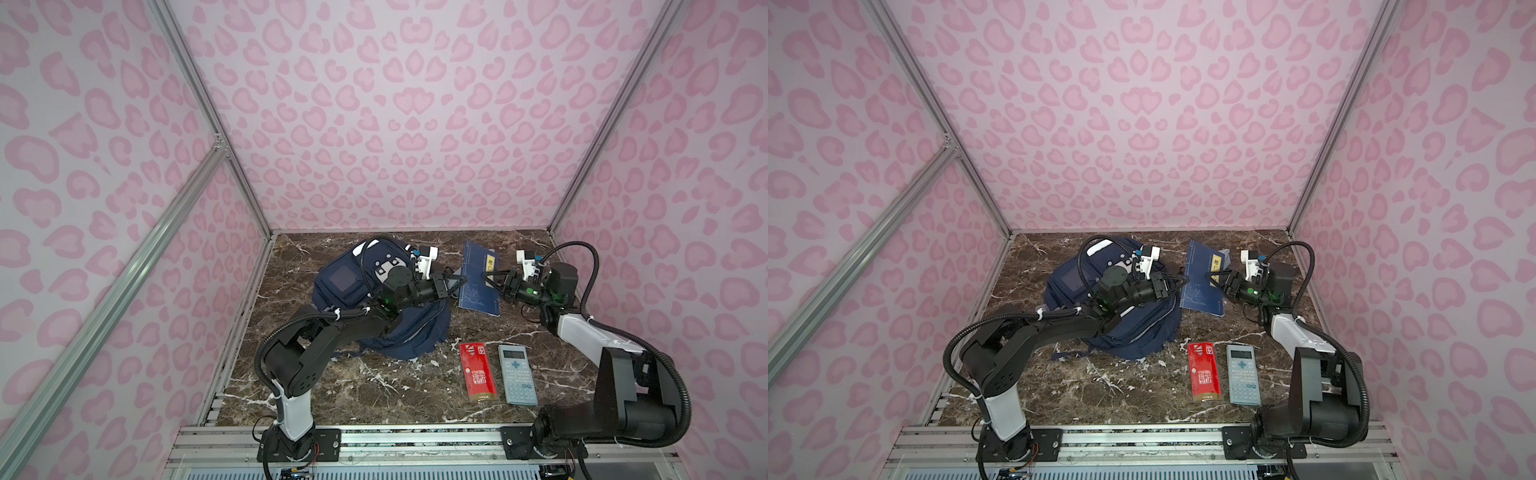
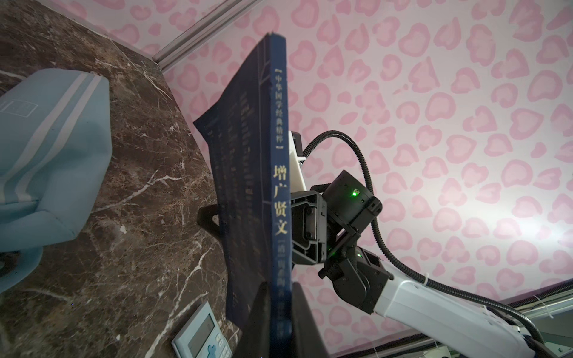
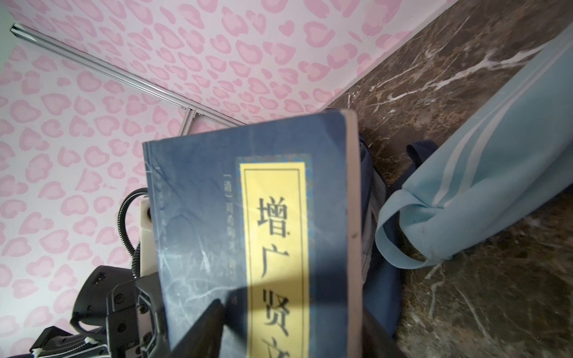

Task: Pack the student bag
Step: 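Tilt the book upright with the right gripper while the left gripper steadies its spine, then hold the book upright with the right gripper while left moves to the bag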

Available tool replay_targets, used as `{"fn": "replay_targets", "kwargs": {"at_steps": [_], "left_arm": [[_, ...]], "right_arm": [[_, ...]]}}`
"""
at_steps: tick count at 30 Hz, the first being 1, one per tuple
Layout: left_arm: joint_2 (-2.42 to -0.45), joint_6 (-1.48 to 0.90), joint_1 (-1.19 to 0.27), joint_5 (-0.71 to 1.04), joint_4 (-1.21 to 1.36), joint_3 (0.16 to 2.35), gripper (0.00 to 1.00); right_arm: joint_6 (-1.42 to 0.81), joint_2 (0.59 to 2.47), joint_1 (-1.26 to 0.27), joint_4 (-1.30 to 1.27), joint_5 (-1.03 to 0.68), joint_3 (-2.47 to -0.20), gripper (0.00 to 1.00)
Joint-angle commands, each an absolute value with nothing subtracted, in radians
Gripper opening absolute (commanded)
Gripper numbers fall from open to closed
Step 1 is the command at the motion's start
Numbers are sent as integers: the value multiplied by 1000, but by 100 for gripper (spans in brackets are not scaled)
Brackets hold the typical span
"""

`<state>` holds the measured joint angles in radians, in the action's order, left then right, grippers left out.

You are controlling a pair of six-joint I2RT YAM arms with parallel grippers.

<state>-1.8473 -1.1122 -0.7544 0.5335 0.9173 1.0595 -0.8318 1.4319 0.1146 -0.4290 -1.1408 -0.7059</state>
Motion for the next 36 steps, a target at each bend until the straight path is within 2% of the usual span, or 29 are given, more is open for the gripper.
{"fn": "replay_targets", "kwargs": {"at_steps": [1, 6, 7, 9, 10, 12, 14, 16, 19, 24, 26, 29, 36], "left_arm": [[-1850, -1129, -747, 573, 1051, 1057, 3], [-1875, -1134, -729, 577, 1035, 1058, 3], [-1877, -1134, -725, 575, 1031, 1057, 3], [-1878, -1131, -719, 572, 1028, 1049, 7], [-1876, -1123, -717, 573, 1010, 1048, 18], [-1857, -1071, -705, 561, 891, 1054, 56], [-1810, -910, -702, 501, 612, 1083, 74], [-1750, -705, -708, 336, 265, 1132, 79], [-1670, -514, -713, 88, -19, 1133, 77], [-1651, -278, -726, -133, -287, 1135, 68], [-1652, -224, -753, -206, -328, 1123, 68], [-1667, -201, -788, -256, -363, 1117, 74], [-1818, -182, -830, -350, -394, 1183, 81]], "right_arm": [[-884, 1445, 115, -519, -1153, -697, 39], [-895, 1442, 126, -537, -1172, -688, 4], [-892, 1435, 131, -531, -1169, -685, 0], [-876, 1422, 143, -512, -1166, -679, 0], [-862, 1415, 150, -492, -1166, -680, 0], [-845, 1399, 167, -458, -1161, -678, 0], [-829, 1365, 184, -414, -1145, -674, 0], [-761, 1320, 204, -257, -1090, -697, 0], [-624, 1258, 213, -20, -992, -756, 0], [-637, 1214, 209, 17, -982, -778, 0], [-642, 1209, 202, 20, -979, -784, 0], [-650, 1209, 190, 16, -981, -788, 0], [-664, 1213, 136, 7, -962, -793, 0]]}}
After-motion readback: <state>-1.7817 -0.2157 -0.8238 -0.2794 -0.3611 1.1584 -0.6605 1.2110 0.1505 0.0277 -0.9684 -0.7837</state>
